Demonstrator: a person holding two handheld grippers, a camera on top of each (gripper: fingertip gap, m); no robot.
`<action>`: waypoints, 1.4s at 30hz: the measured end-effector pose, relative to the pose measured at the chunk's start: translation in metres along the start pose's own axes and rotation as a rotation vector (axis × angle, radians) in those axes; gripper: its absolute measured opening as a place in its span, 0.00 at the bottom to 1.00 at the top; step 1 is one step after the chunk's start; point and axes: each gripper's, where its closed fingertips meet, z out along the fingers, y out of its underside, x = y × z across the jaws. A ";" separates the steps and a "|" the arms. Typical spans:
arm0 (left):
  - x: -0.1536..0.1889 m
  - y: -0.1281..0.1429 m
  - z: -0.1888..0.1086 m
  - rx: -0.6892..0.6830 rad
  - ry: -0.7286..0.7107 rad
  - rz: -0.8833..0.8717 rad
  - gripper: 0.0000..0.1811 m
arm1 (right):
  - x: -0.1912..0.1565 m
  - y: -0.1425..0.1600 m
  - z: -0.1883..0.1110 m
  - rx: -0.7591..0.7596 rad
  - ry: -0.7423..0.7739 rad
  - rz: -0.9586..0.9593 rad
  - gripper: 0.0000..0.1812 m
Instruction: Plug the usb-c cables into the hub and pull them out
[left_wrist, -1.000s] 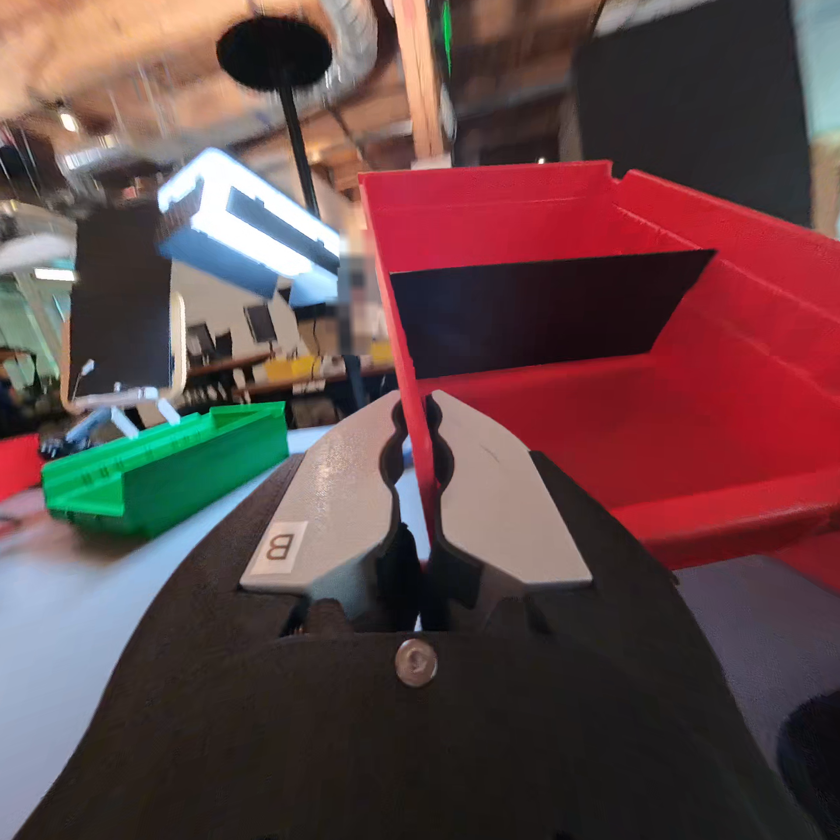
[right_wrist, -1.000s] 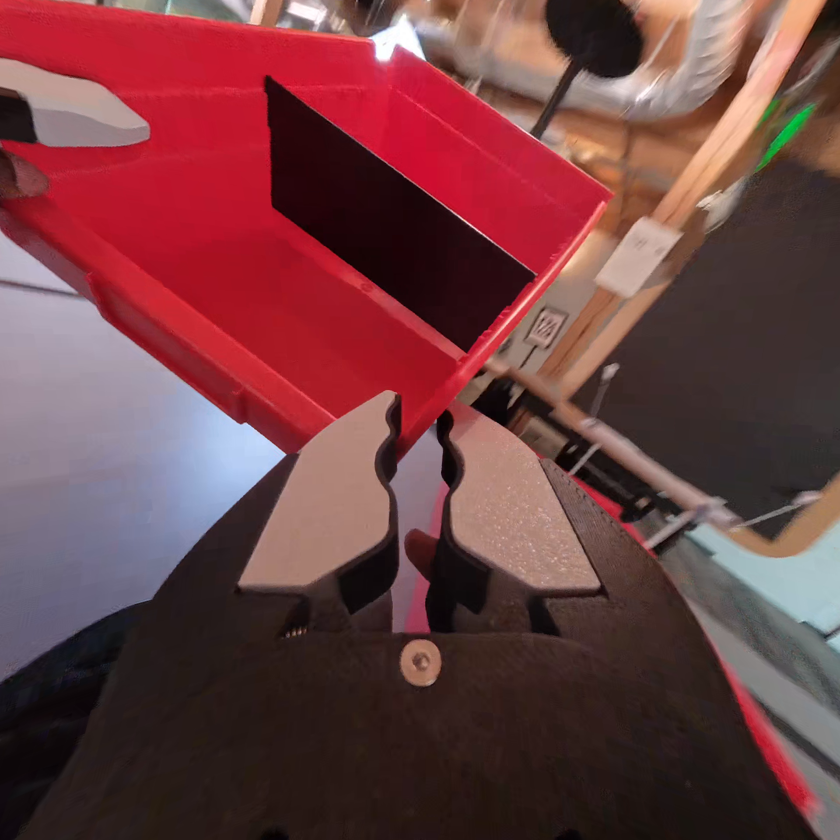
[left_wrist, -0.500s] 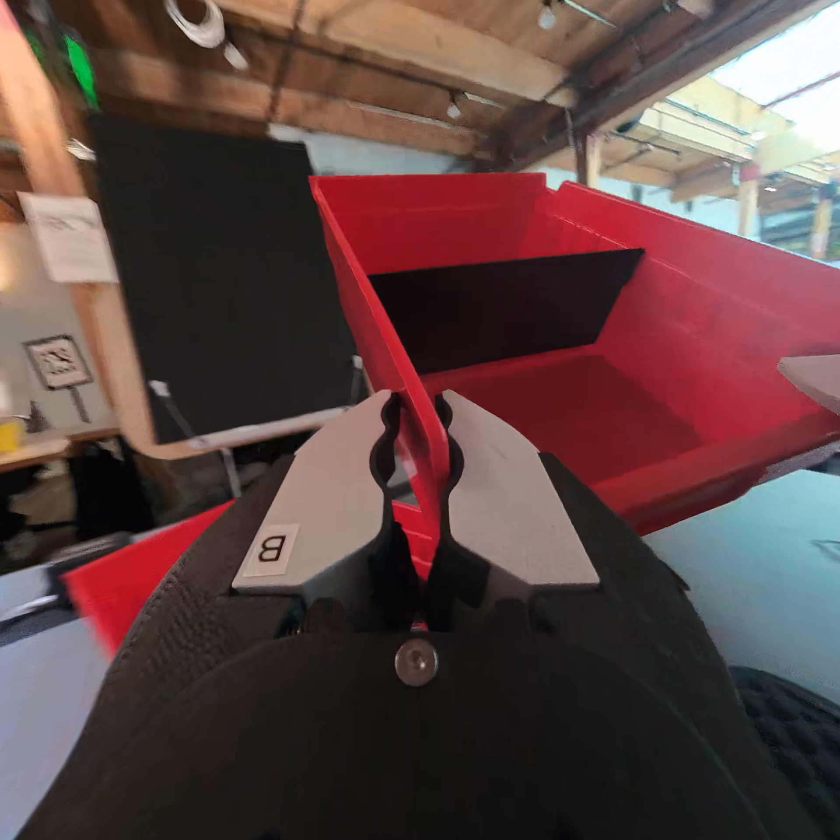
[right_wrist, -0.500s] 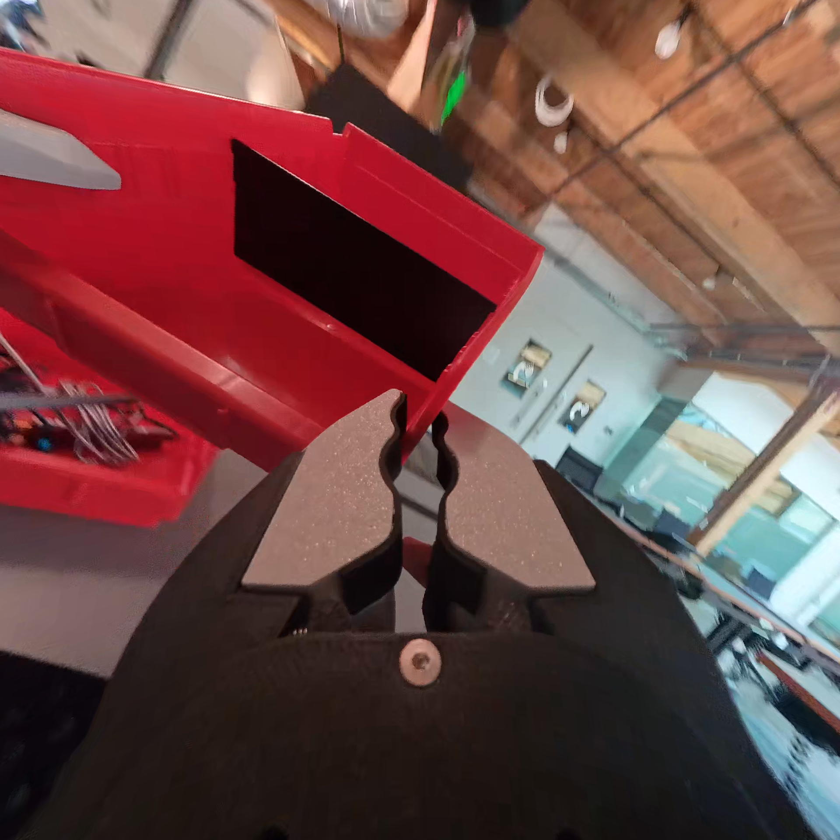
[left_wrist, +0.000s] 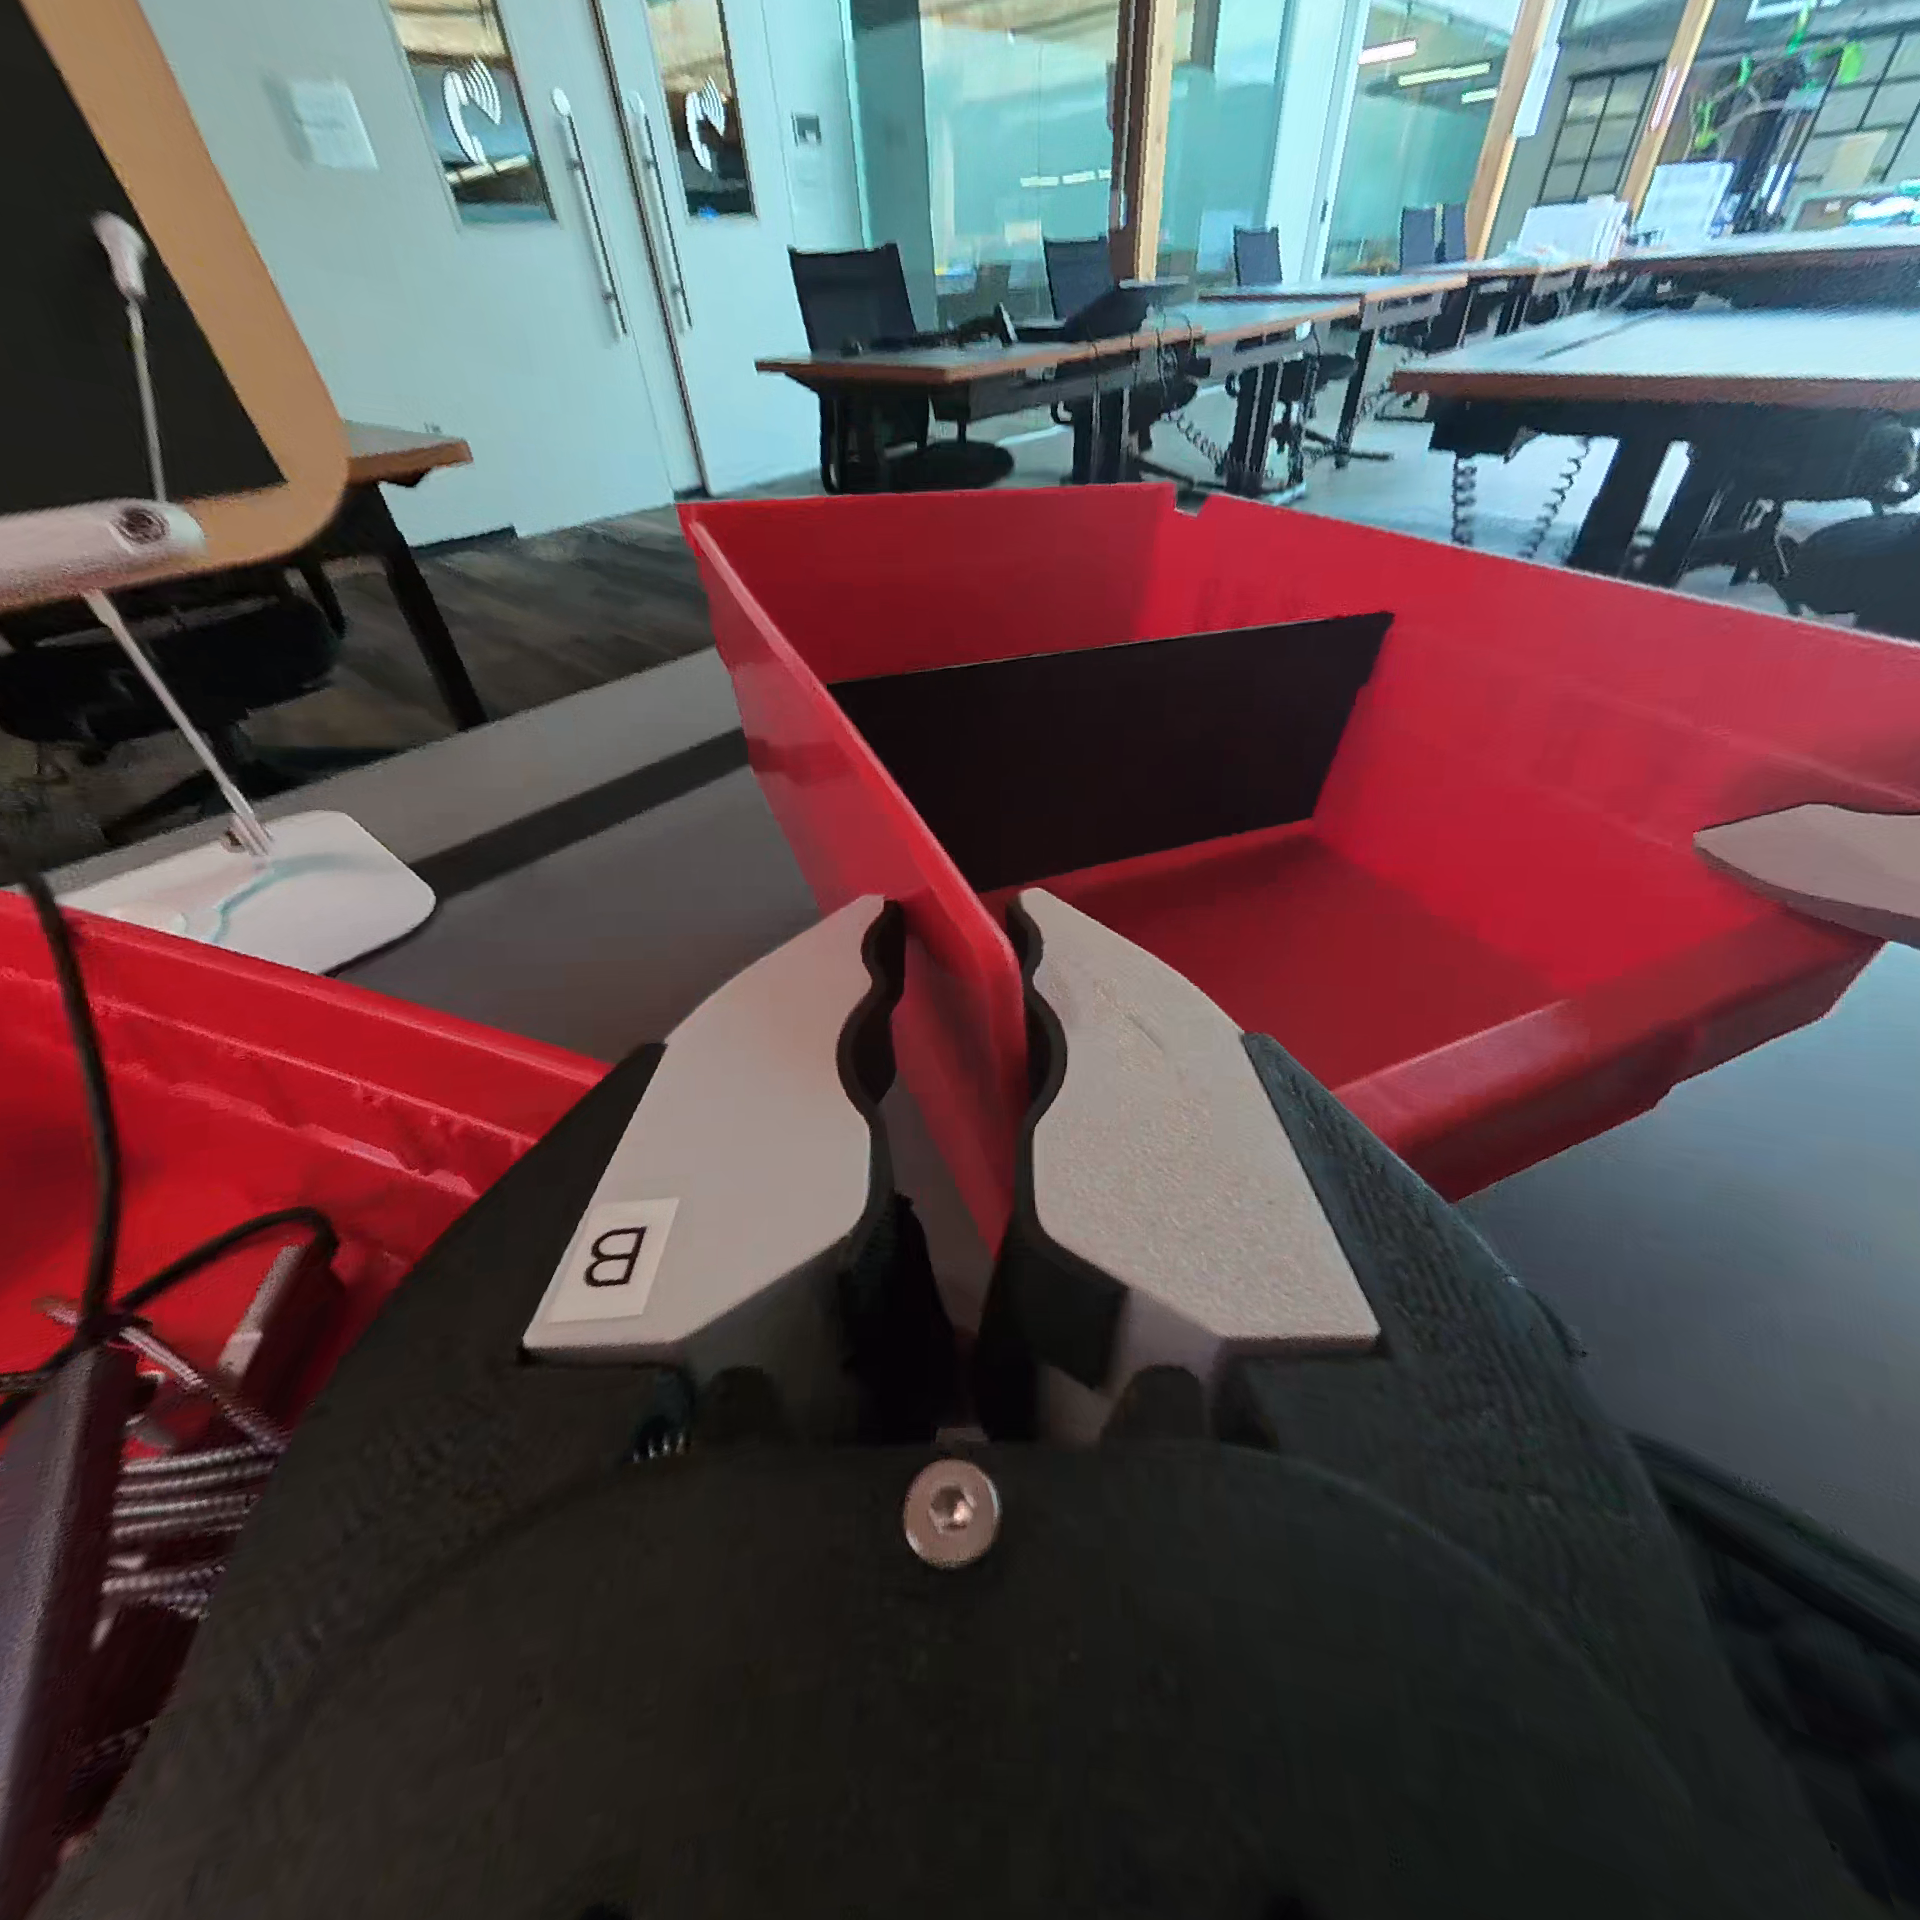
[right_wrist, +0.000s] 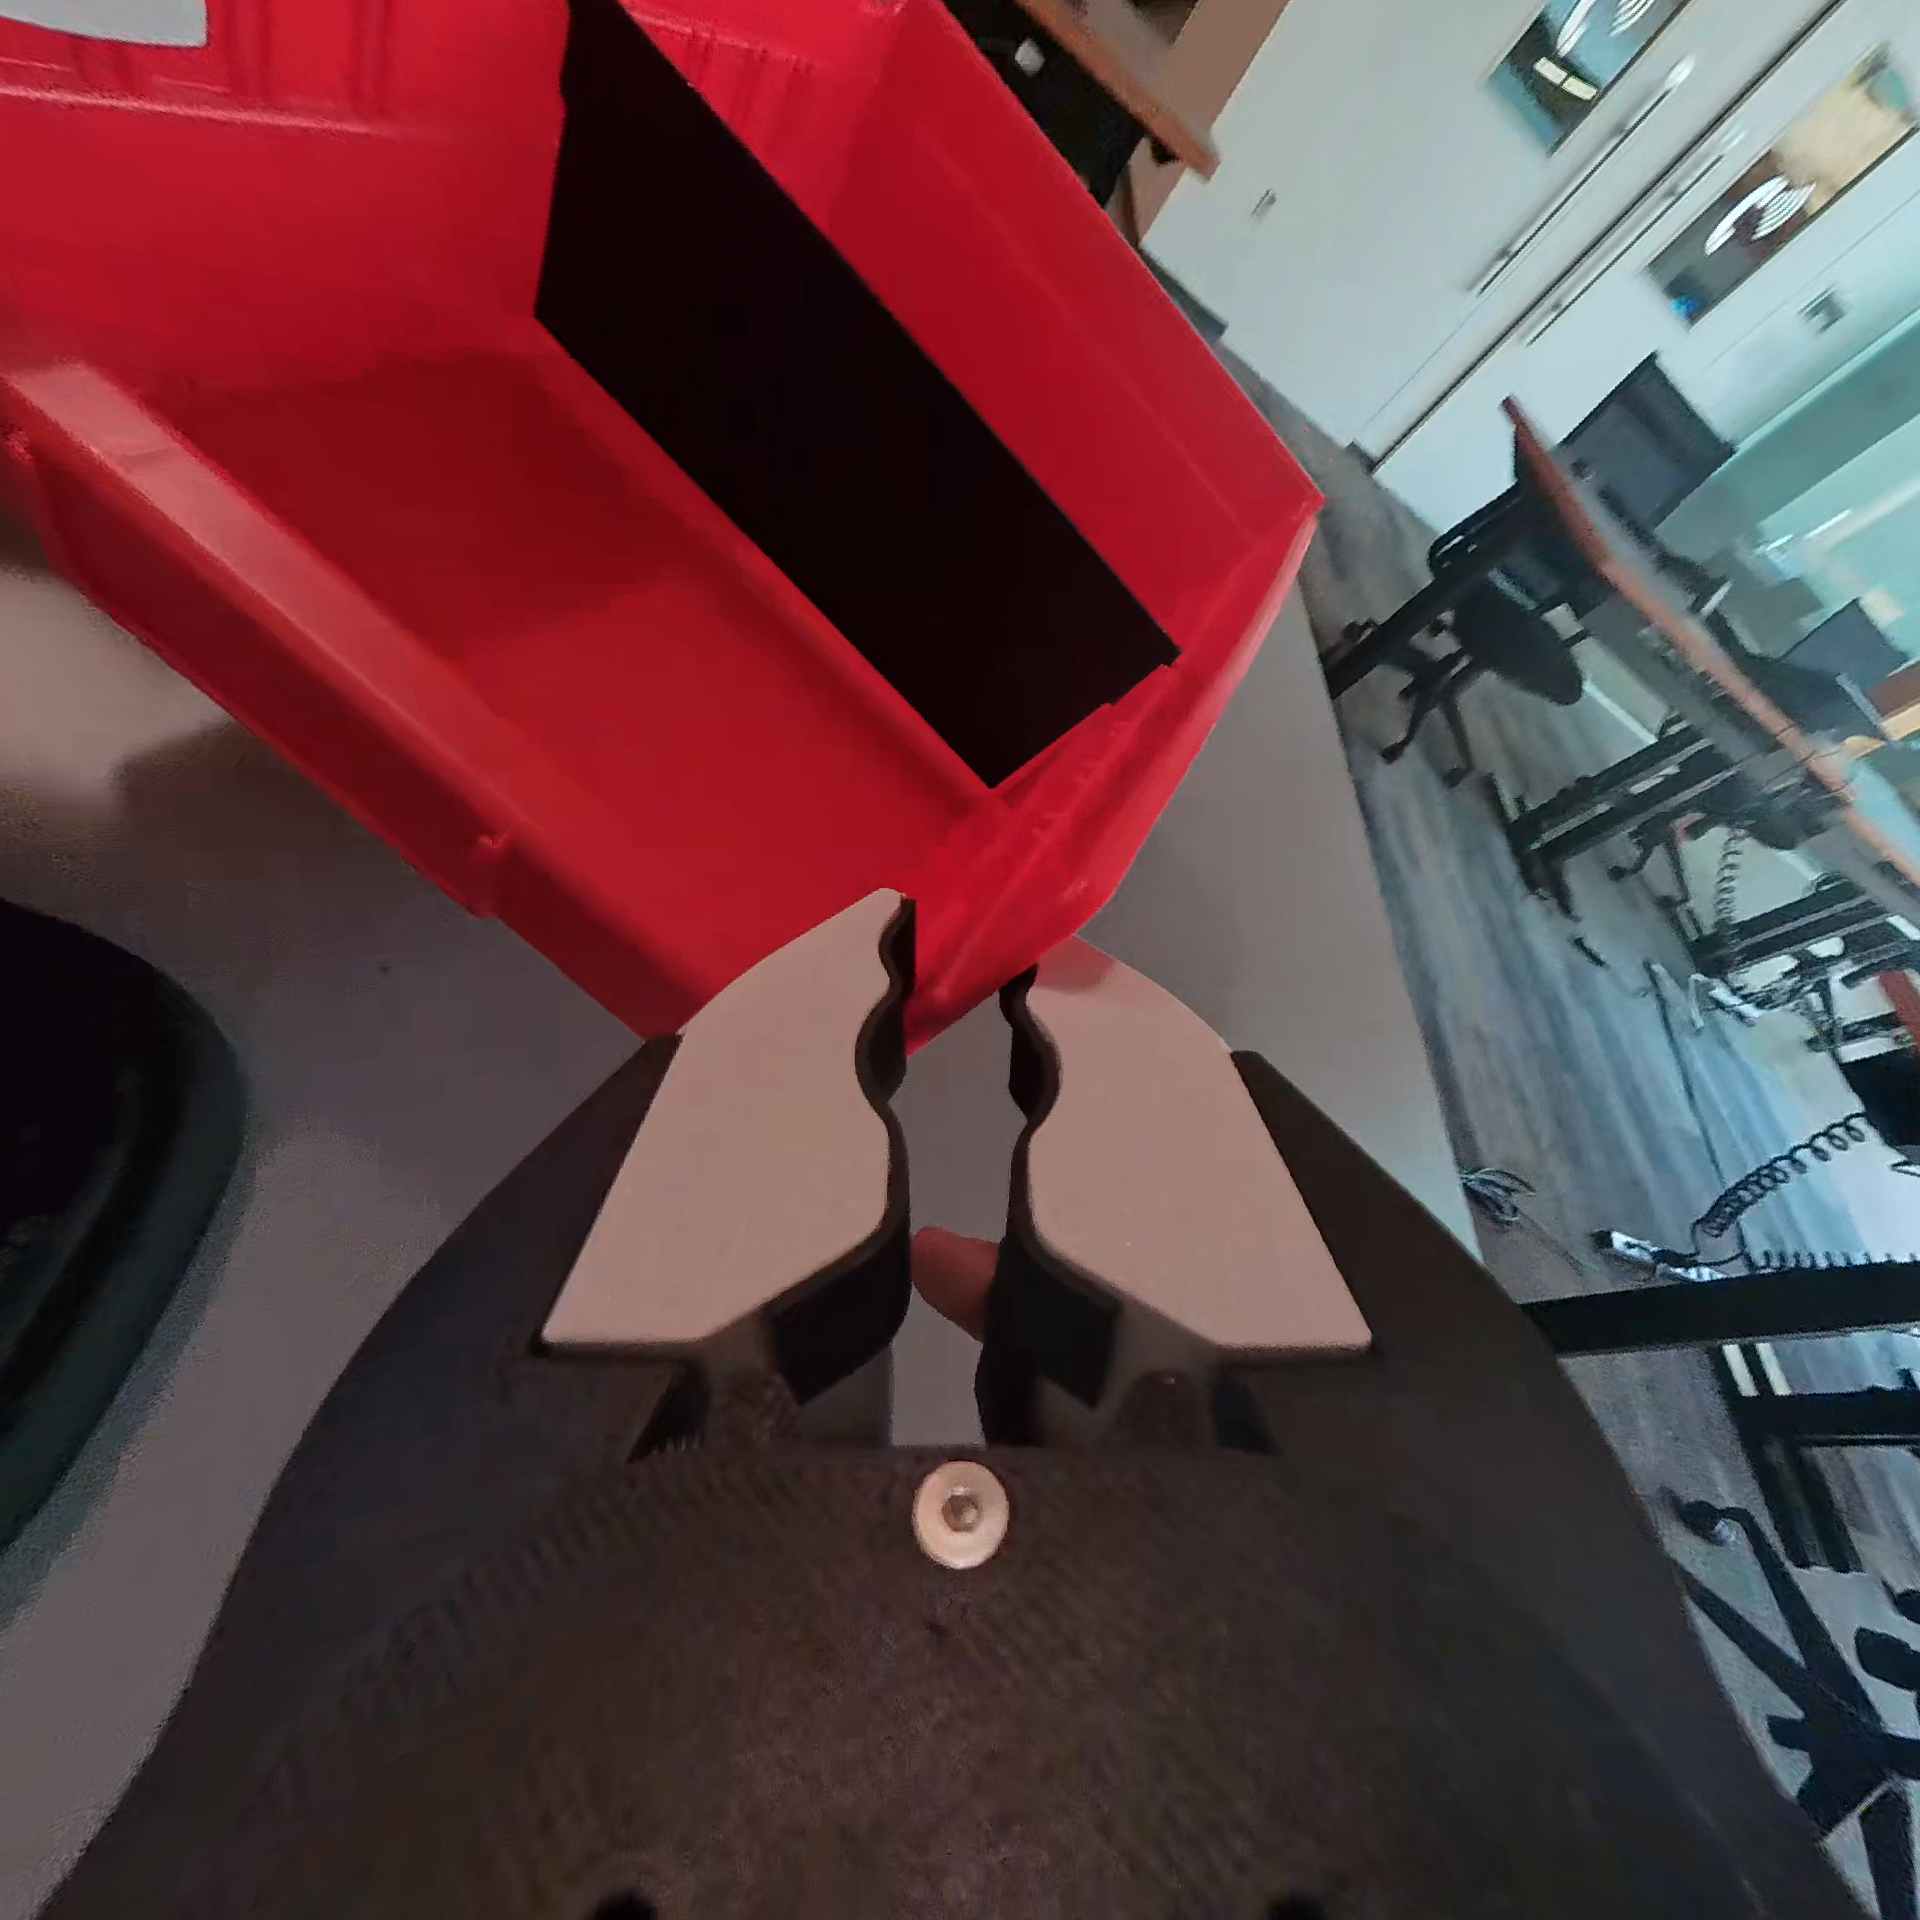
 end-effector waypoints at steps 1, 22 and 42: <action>0.002 0.006 0.003 -0.018 0.008 0.006 0.10 | 0.000 0.007 0.004 -0.016 -0.010 0.003 0.08; -0.034 0.070 -0.086 -0.525 0.062 0.455 0.37 | -0.020 -0.043 -0.037 0.389 -0.267 0.068 0.32; -0.155 0.134 -0.155 -0.846 -0.110 1.191 0.20 | -0.120 0.007 0.046 -0.084 -0.223 -0.537 0.22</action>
